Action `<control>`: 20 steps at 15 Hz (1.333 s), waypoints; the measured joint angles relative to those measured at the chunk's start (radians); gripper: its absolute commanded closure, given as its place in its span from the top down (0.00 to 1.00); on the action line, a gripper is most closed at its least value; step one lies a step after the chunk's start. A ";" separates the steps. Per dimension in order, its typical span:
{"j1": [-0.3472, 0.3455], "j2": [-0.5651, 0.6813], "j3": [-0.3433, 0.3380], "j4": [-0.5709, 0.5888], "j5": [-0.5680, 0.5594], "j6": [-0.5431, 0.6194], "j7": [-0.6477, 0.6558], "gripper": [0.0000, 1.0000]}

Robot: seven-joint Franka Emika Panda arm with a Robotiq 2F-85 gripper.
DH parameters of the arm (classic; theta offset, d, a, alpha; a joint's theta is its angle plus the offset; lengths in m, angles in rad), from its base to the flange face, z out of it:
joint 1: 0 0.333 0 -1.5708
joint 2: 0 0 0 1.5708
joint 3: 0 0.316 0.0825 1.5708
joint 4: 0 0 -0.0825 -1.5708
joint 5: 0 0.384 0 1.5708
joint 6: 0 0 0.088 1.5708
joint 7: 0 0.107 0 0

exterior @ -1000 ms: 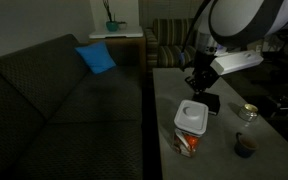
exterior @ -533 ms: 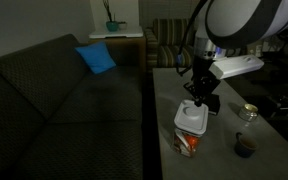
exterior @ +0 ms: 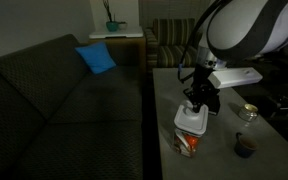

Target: Press the object on the lid of the bowl

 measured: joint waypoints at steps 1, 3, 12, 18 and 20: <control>-0.004 0.006 0.004 0.000 0.006 0.019 0.000 0.00; -0.013 0.016 0.017 0.000 0.025 0.053 0.000 0.00; -0.016 0.015 0.027 -0.008 0.039 0.128 0.000 0.00; -0.015 0.034 0.014 -0.011 0.039 0.145 0.003 0.00; -0.015 0.038 0.011 -0.010 0.040 0.150 0.007 0.00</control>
